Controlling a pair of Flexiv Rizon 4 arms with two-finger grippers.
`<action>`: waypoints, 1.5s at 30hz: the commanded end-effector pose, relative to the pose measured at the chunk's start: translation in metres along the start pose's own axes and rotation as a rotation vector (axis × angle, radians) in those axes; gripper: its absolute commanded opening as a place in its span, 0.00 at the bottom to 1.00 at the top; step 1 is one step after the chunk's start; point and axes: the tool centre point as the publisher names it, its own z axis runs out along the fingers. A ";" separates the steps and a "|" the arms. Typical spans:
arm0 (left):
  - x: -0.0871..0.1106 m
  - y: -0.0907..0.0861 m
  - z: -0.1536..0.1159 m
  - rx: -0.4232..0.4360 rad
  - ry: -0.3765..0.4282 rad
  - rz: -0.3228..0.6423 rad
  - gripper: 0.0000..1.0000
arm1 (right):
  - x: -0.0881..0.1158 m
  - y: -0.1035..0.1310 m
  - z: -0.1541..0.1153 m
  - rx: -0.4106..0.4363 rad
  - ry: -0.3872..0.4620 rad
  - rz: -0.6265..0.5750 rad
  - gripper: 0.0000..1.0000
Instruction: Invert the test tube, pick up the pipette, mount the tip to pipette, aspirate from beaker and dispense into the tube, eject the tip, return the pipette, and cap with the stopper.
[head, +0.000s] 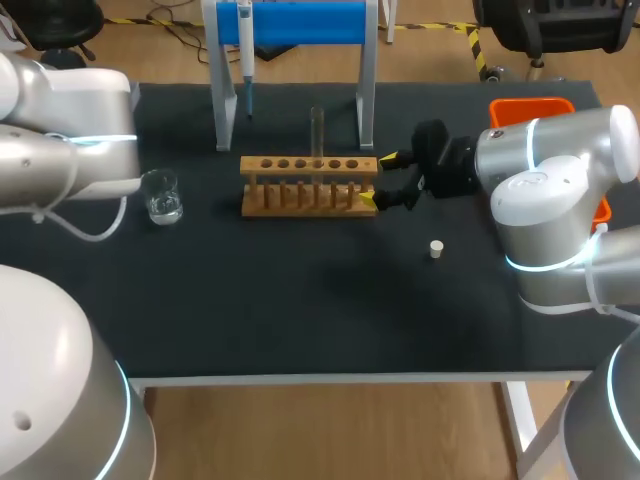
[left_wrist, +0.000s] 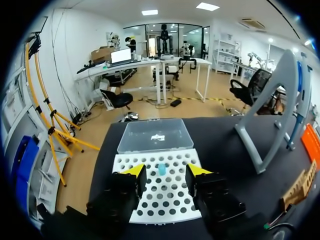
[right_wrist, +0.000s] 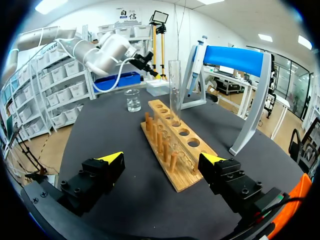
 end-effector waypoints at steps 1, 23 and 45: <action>0.000 -0.001 0.008 -0.001 -0.002 -0.005 0.47 | 0.000 0.000 -0.001 0.002 0.001 0.000 1.00; -0.001 0.001 0.016 0.004 -0.010 -0.059 0.43 | 0.000 0.000 -0.001 0.002 0.001 0.000 1.00; -0.001 0.000 0.021 -0.001 -0.017 -0.063 0.33 | 0.000 0.000 -0.001 0.002 0.001 0.000 1.00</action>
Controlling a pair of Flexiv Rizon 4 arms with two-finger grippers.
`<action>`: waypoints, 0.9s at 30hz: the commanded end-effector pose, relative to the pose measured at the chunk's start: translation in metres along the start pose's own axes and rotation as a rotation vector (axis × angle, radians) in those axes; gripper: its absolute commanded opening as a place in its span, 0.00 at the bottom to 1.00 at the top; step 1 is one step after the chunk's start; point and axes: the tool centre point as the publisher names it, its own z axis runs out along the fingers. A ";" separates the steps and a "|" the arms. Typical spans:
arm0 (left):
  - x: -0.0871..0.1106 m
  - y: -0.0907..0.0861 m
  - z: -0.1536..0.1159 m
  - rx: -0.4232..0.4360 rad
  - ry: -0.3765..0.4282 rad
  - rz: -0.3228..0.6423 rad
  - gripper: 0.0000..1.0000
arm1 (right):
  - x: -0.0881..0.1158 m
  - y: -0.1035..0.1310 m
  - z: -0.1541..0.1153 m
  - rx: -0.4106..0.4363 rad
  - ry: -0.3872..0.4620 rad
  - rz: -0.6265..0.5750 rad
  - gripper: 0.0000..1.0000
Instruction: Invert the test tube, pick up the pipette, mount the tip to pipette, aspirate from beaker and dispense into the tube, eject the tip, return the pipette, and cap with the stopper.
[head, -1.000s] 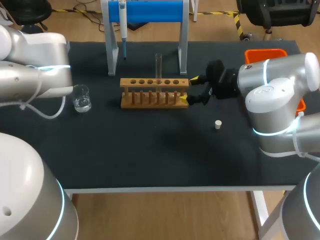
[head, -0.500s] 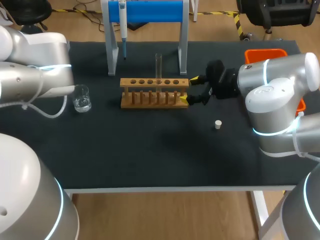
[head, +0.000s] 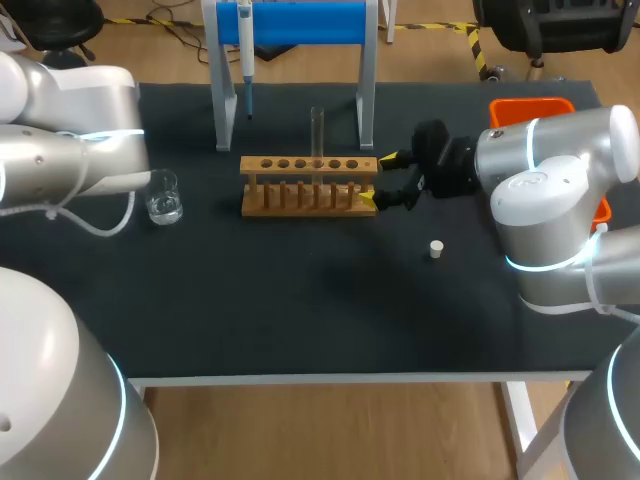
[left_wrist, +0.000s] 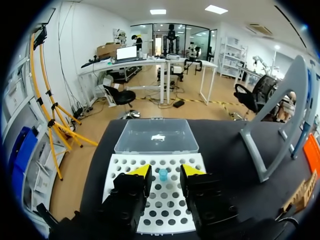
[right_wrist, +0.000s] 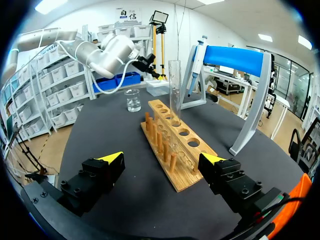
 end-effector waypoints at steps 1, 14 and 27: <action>0.000 -0.001 0.004 -0.005 -0.006 0.000 0.32 | 0.000 0.000 -0.001 0.002 0.001 0.000 1.00; -0.001 0.000 0.006 -0.011 -0.011 0.003 0.31 | 0.000 0.000 -0.001 0.002 0.001 0.000 1.00; -0.003 0.000 0.007 -0.017 -0.016 0.011 0.25 | 0.000 0.000 -0.001 0.002 0.001 0.000 1.00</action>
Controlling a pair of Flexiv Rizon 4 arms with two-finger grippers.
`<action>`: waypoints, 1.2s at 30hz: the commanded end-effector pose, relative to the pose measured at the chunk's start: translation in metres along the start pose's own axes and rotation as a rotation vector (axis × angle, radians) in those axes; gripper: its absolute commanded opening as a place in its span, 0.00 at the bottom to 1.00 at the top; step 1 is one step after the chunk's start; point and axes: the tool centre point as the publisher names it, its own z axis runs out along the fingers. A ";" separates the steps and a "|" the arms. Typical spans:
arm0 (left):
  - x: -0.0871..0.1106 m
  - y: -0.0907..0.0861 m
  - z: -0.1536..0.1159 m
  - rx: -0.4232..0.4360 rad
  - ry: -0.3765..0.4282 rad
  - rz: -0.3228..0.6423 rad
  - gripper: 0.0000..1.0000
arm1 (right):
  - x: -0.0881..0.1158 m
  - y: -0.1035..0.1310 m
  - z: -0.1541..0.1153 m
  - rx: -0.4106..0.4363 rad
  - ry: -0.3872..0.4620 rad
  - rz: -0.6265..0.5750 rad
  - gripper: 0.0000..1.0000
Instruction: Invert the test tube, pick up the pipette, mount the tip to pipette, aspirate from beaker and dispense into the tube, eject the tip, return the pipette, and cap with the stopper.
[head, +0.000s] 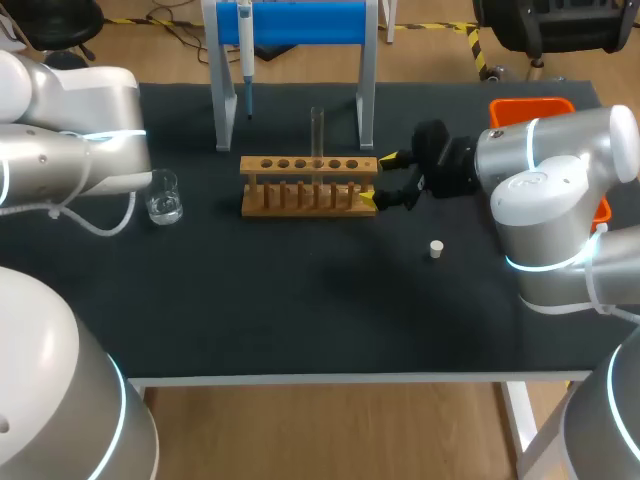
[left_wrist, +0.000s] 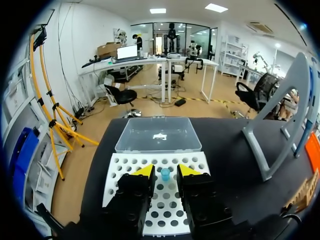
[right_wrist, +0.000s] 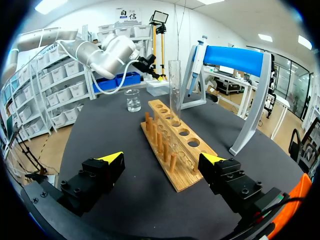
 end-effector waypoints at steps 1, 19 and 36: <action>-0.001 -0.002 0.004 -0.008 -0.002 0.002 0.23 | 0.000 0.000 -0.001 0.002 0.001 0.000 1.00; -0.002 0.000 0.007 -0.020 -0.009 0.011 0.00 | 0.000 0.000 -0.001 0.002 0.001 0.000 1.00; -0.002 -0.019 -0.014 0.015 -0.038 0.029 0.00 | 0.000 0.000 -0.001 0.002 0.001 0.000 1.00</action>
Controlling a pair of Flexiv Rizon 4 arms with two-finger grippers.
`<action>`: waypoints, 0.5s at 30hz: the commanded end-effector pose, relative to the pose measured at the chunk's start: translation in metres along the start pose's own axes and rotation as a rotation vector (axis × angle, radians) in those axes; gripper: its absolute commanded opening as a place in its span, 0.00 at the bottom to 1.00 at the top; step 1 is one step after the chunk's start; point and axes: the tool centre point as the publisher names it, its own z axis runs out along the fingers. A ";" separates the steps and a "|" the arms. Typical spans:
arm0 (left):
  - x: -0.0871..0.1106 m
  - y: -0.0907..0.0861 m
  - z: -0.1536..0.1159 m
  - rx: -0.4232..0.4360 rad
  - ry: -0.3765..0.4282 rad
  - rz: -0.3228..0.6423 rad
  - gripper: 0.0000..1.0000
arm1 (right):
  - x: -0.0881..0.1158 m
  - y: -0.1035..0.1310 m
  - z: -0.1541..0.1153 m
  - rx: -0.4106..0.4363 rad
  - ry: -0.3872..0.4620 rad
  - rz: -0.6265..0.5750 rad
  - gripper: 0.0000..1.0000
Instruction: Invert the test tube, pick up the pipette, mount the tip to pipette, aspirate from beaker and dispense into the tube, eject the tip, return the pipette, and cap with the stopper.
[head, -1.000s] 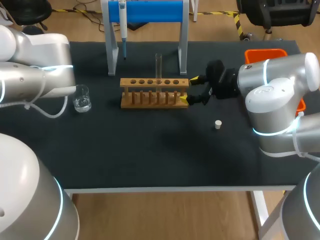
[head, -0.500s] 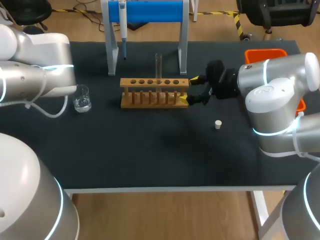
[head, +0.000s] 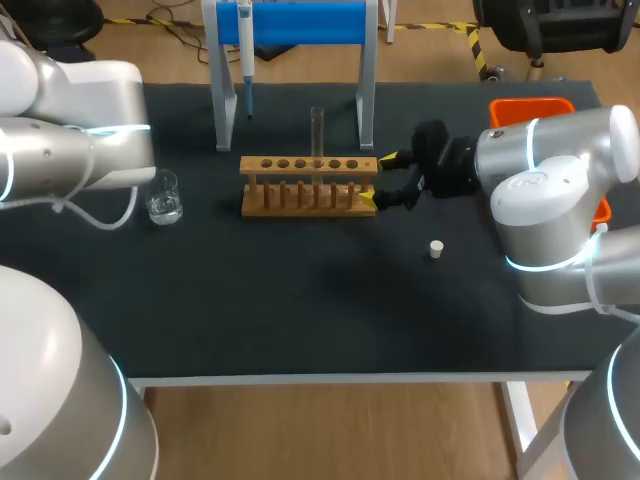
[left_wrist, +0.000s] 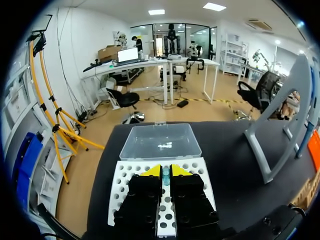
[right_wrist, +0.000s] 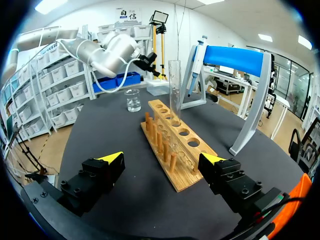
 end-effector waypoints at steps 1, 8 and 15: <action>0.000 -0.006 -0.010 0.006 -0.006 0.000 0.00 | 0.000 0.000 -0.001 0.001 0.001 0.000 1.00; -0.001 -0.020 -0.026 0.035 -0.026 0.014 0.00 | 0.000 0.000 -0.001 0.001 0.001 0.000 1.00; 0.001 -0.038 -0.049 0.074 -0.040 0.028 0.00 | 0.000 0.000 -0.001 0.001 0.001 0.000 1.00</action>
